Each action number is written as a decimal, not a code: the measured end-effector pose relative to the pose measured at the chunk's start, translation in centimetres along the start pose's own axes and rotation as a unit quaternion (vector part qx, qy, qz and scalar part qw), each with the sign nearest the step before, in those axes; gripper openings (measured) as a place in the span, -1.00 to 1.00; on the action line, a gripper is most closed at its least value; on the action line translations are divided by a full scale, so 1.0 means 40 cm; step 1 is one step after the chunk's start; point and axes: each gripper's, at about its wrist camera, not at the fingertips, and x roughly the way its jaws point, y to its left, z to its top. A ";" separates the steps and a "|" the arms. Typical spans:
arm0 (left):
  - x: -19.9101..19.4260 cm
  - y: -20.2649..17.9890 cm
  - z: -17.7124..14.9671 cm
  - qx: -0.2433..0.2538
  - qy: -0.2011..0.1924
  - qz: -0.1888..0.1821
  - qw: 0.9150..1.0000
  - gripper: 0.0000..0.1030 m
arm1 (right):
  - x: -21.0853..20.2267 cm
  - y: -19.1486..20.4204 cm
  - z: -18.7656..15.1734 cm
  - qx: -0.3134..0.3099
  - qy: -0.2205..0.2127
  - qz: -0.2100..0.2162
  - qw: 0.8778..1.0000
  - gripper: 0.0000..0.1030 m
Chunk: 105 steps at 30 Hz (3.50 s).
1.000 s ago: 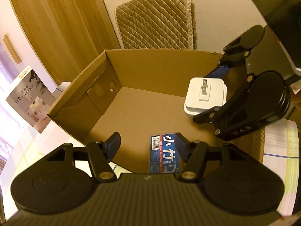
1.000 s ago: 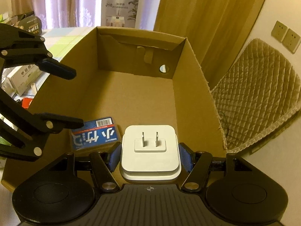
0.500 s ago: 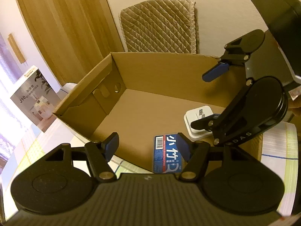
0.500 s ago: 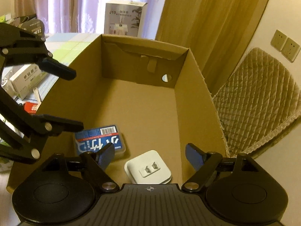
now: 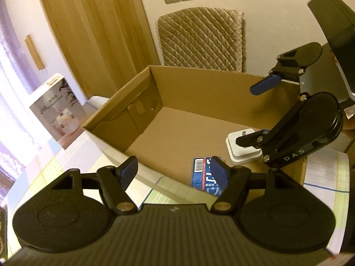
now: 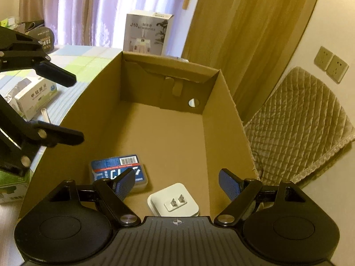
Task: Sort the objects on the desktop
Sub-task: 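Drop the blue box from the left tool while the right tool releases the plug, then move both tools back from the cardboard box to the cluttered table, then grasp the green medicine box with the right tool while the left tool approaches the plastic-wrapped rack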
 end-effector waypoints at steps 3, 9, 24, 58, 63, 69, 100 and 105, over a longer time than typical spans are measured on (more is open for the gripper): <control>-0.032 0.015 -0.003 -0.010 -0.007 0.011 1.000 0.39 | -0.013 0.005 0.001 0.002 -0.009 -0.003 1.000 0.56; -0.122 0.078 -0.031 -0.065 -0.021 0.037 0.997 0.62 | -0.056 0.016 0.017 0.021 -0.043 0.004 0.999 0.57; -0.314 0.200 -0.259 -0.171 0.021 0.134 0.976 0.97 | -0.181 0.162 0.073 0.027 -0.157 0.124 0.979 0.92; -0.325 0.217 -0.574 -0.276 0.160 0.119 0.940 0.96 | -0.016 0.429 -0.084 0.177 0.072 0.241 0.952 0.94; -0.326 0.217 -0.561 -0.273 0.151 0.121 0.942 0.97 | 0.016 0.441 -0.076 0.198 0.082 0.244 0.946 0.94; -0.316 0.214 -0.558 -0.266 0.161 0.119 0.943 0.97 | 0.045 0.473 -0.065 0.155 0.092 0.237 0.955 0.93; -0.262 0.158 -0.531 -0.278 0.151 0.083 0.945 0.92 | 0.026 0.387 -0.059 0.116 0.074 0.174 0.975 0.22; -0.251 0.137 -0.518 -0.279 0.130 0.067 0.949 0.86 | 0.037 0.389 -0.064 0.098 0.071 0.171 0.978 -0.19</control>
